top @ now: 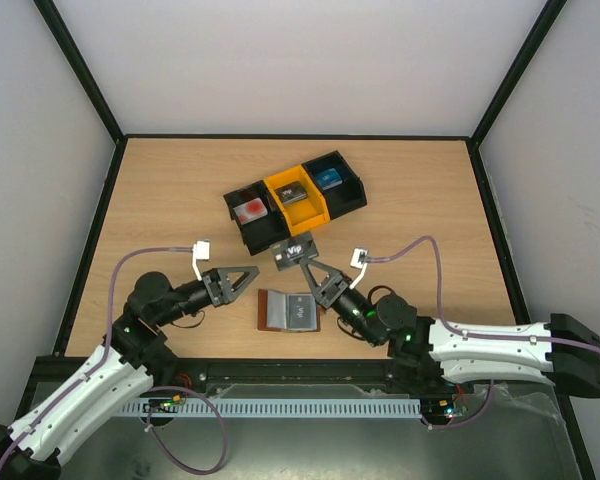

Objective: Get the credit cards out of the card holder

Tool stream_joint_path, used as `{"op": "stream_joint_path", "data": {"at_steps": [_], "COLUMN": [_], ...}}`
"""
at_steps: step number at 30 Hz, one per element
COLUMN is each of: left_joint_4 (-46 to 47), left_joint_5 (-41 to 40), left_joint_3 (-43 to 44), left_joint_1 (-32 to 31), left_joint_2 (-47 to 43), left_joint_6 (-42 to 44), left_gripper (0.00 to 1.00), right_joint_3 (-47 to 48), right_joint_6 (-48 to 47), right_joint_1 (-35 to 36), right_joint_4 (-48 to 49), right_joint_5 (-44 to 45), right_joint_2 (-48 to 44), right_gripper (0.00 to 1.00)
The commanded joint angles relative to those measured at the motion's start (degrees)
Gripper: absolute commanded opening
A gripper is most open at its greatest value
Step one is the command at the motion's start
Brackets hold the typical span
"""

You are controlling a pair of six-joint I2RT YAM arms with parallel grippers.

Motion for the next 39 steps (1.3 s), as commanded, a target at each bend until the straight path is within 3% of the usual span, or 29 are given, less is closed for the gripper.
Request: {"op": "stream_joint_path", "data": {"at_steps": [1,8,13,19,25,30,39], "left_joint_4": [-12.7,-23.9,-30.9,-29.1,-29.1,-29.1,-28.7], "left_joint_5": [-5.8,-14.8,-25.7,-26.1,-24.2,-22.7,-21.6], "left_joint_3": [5.6,13.2,16.4,14.1,14.0,14.6,14.6], "left_joint_1": [-0.1,-0.1,-0.1,-0.1,-0.1,0.0,0.1], "left_joint_2": [-0.8,0.3,2.2,4.6,8.4,9.3,8.0], "left_joint_6": [8.5,17.9,21.7,19.4,20.0,20.7,21.0], "left_gripper": [1.00,1.00,1.00,1.00,1.00,1.00,1.00], "right_joint_3": [5.0,6.9,10.2,16.6,26.1,39.0,49.6], "right_joint_6": [-6.7,-10.7,-11.7,-10.5,-10.5,-12.5,-12.0], "right_joint_1": [-5.4,-22.1,-32.3,-40.2,-42.6,-42.7,-42.7], "right_joint_4": [-8.9,-13.9,-13.8,-10.0,-10.2,-19.1,-24.6], "right_joint_5": [2.1,-4.1,-12.4,-18.9,-20.6,-23.5,-21.2], "right_joint_2": [-1.5,0.2,10.3,24.8,38.8,50.7,61.4], "right_gripper": [0.02,0.02,0.02,0.02,0.02,0.02,0.02]}}
